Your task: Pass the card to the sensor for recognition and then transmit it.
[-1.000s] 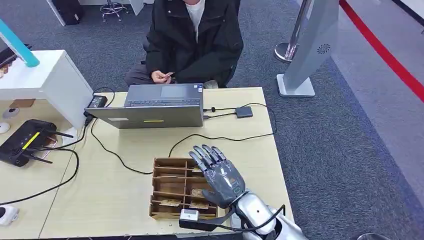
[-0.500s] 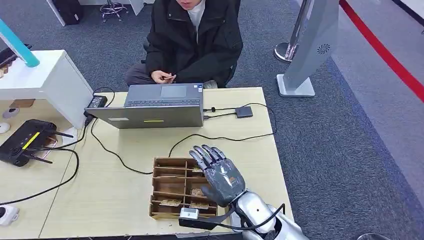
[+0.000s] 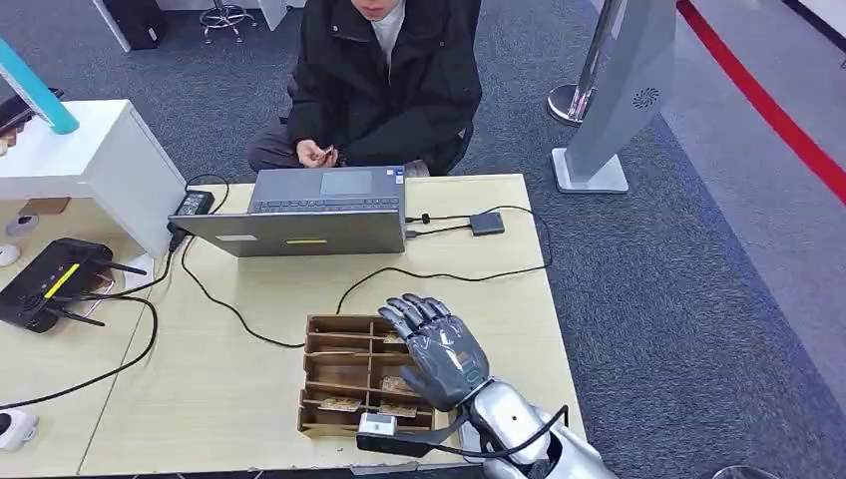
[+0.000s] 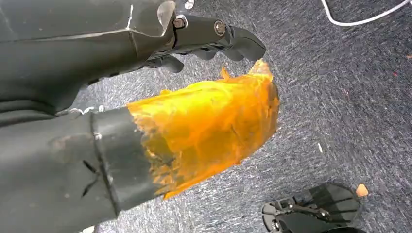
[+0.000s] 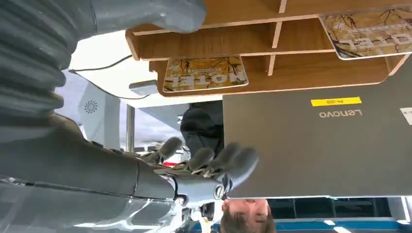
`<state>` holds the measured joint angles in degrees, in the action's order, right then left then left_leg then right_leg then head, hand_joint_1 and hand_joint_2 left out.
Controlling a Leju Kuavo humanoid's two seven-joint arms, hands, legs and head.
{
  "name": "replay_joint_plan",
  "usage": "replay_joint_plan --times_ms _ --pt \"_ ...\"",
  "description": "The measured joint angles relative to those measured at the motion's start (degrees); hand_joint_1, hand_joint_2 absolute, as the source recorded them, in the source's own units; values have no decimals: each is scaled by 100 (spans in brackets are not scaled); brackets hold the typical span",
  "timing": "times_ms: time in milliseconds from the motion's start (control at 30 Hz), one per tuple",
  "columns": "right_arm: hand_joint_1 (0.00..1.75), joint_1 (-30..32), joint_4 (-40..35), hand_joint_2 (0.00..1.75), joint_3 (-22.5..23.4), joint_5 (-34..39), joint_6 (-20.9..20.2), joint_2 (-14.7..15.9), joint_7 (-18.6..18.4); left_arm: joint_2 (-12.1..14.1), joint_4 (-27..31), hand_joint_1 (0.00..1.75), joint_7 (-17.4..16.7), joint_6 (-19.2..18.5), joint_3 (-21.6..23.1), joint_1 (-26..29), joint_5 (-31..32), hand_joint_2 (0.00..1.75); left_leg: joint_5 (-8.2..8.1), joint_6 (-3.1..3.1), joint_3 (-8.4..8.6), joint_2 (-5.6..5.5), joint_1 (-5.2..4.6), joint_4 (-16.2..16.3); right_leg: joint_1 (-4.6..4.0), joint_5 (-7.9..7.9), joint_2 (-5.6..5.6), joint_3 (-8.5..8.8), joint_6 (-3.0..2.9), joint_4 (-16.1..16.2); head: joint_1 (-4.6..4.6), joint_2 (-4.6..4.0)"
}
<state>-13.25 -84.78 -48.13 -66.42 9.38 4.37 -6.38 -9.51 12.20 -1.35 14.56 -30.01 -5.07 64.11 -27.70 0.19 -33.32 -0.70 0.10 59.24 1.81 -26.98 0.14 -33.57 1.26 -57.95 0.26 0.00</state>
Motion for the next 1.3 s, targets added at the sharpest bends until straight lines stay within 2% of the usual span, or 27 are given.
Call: replay_joint_plan --times_ms 400,633,733,1200,1267,1300 --pt "47 -18 37 175 4 39 -37 -31 -7 -2 0 0 -7 2 0 -1 15 0 0 0 0 0 0 0 0 0 0 0 0 0 0 0" --pt "59 -35 55 175 7 66 -92 -33 -9 0 0 0 -7 2 0 -1 17 0 0 0 0 0 0 0 0 0 0 0 0 0 -2 0" --pt "56 -36 68 175 7 77 -96 -35 -9 0 0 0 -7 4 0 -1 17 0 0 0 0 0 0 0 0 0 0 0 0 0 0 0" --pt "61 -37 107 175 15 83 -120 -35 -24 -2 0 0 -7 11 0 -2 26 0 0 0 0 0 0 0 0 0 0 0 0 0 0 0" --pt "77 -37 107 175 15 83 -122 -37 -24 -2 0 0 -7 11 0 -2 28 0 0 0 0 0 0 0 0 0 0 0 0 0 0 0" --pt "77 -37 107 175 17 83 -122 -37 -24 0 0 0 -7 11 0 -2 28 0 0 0 0 0 0 0 0 0 0 0 0 0 0 0"
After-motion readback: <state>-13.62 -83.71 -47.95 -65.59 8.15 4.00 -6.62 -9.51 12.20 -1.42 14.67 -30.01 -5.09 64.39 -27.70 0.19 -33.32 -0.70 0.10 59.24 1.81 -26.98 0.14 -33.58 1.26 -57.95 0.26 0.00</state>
